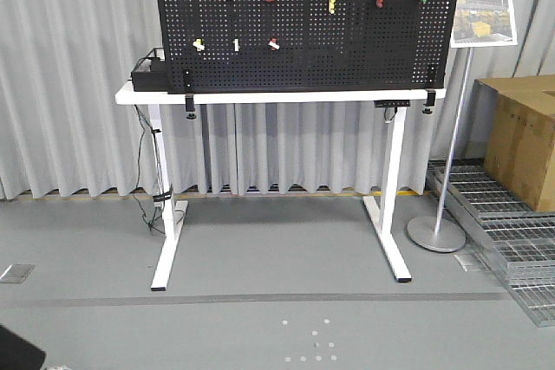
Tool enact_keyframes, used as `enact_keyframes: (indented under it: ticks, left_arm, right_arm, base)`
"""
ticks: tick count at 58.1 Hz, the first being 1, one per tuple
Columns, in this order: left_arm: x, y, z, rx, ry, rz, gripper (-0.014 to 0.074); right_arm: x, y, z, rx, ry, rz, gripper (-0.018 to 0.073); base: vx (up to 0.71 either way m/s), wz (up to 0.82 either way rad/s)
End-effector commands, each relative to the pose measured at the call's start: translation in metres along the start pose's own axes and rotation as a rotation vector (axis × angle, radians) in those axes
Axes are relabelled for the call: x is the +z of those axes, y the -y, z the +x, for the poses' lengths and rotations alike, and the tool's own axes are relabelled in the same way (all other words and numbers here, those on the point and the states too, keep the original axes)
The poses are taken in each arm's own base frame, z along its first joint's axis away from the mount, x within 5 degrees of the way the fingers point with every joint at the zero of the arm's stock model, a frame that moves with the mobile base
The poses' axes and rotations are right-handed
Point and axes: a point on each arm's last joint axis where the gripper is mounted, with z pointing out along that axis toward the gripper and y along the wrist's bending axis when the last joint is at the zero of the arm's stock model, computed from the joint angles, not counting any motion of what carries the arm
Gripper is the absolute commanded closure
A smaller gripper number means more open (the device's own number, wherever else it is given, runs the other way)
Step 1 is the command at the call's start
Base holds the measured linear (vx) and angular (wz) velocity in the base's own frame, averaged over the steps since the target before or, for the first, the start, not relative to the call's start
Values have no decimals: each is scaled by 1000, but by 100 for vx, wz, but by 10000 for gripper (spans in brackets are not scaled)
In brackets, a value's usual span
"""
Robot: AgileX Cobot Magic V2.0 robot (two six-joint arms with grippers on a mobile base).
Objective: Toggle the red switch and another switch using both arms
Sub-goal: 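Drive the base forward up to the black pegboard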
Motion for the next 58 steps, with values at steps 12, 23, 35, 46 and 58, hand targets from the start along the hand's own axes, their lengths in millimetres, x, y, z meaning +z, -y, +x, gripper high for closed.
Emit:
enact_keyframes:
  ticks: [12,23,35,46,58]
  left_arm:
    - [0,0,-1,-19,78,10,594]
    - [0,0,-1,-19,78,10,594]
    - [0,0,-1,-19,78,10,594]
    - [0,0,-1,-19,78,10,594]
    - [0,0,-1,-19,78,10,594]
  right_arm:
    - [-1,0,-6,-14,84,3,565]
    - [-1,0,-6,-14,84,3,565]
    - [-1,0,-6,-14,84,3,565]
    - [-1,0,-6,-14,84,3,565]
    - [-1,0,-6,-14,84,3,565]
  base:
    - [0,0]
    - [0,0]
    - [0,0]
    - [2,-1]
    - [10,-1]
